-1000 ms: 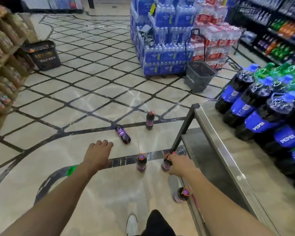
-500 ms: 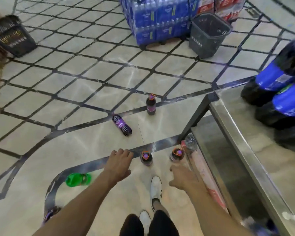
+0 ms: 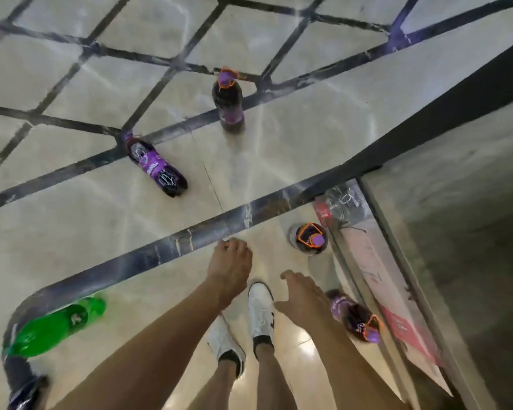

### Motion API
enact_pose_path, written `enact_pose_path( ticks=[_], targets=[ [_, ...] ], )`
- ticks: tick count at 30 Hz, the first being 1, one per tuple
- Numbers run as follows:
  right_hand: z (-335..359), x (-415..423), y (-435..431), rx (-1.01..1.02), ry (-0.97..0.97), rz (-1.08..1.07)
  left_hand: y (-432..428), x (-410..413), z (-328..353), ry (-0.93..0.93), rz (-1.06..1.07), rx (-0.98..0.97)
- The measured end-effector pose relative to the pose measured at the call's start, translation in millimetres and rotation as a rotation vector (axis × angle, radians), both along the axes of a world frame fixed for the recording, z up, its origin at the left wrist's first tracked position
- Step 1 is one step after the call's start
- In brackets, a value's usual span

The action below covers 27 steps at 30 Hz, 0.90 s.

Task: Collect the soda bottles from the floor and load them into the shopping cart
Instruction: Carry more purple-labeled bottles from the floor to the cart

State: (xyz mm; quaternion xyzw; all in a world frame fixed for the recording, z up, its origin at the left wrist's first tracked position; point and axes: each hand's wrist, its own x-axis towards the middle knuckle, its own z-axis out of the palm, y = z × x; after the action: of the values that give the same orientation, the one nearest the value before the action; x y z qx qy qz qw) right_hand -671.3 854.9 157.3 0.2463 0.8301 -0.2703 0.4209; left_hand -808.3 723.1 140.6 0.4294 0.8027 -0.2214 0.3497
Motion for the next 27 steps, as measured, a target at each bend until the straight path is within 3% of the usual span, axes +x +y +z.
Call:
enact_pose_path(
  ticks=[6,9,12,18,27],
  targets=[
    [-106.0,22.1,1.8,-0.007,-0.035,-0.012,23.1,11.5,-124.1,0.07,-0.164,-0.201],
    [-133.5,35.0,-4.1,-0.018,-0.061,-0.017,16.4,-2.6,-151.5,0.048,0.007,-0.287],
    [-147.0,37.6,-12.7,-0.031,-0.073,-0.019,4.9,-25.4,-159.3,-0.068,0.217,-0.24],
    [-166.8,2.5,-24.4,-0.056,-0.056,-0.008,-46.8,-53.2,-165.5,-0.135,0.284,-0.139],
    [-241.6,-88.5,-59.8,-0.092,0.046,0.152,-191.6,-88.6,-199.6,-0.268,0.457,-0.029]
  ],
)
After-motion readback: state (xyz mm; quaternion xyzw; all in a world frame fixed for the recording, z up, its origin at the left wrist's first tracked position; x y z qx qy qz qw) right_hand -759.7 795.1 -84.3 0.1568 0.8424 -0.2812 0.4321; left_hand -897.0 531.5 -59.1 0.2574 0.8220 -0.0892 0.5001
